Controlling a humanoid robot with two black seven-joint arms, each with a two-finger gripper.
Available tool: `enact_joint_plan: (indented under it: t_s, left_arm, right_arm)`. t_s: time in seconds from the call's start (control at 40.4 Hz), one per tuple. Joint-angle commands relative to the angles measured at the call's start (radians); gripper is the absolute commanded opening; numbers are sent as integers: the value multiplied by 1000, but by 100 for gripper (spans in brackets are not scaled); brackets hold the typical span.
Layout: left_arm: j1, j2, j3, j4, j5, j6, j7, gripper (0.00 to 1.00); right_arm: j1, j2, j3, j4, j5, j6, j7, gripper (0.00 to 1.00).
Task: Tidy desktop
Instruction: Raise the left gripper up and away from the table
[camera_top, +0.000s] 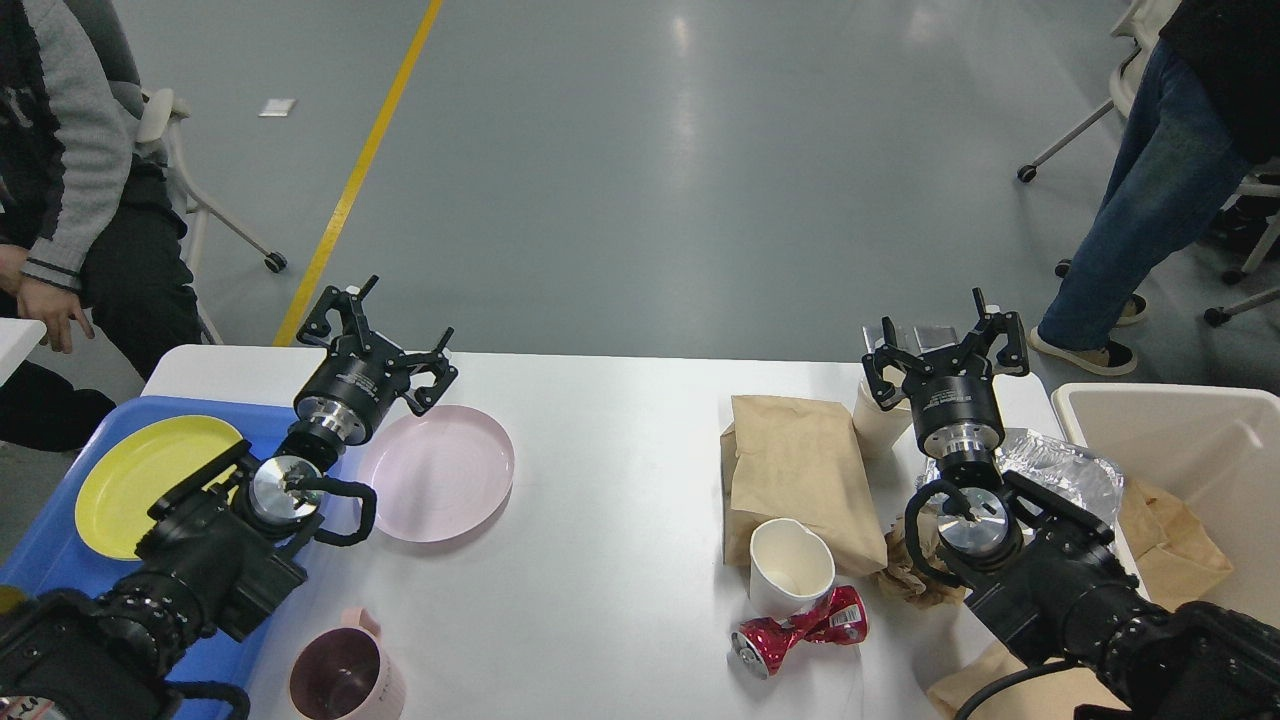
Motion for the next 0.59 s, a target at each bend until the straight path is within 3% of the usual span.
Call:
enact_joint_plan:
  t_s: [0.0,0.321,0.42,0.569]
  left_arm:
    - [-75,44,186,1,1,67,1,99]
    - [-277,59,749,3,24,76,3,99]
    - [-383,64,1092,3,95,67,3,99]
    - [-501,69,1361,4,152,64,3,99]
  right_arm:
    - [0,0,0,1,-1,0,0,100]
    - [0,0,0,1,1,0,0,100]
    - [0,0,0,1,1,0,0,100]
    - [0,0,0,1,1,0,0,100]
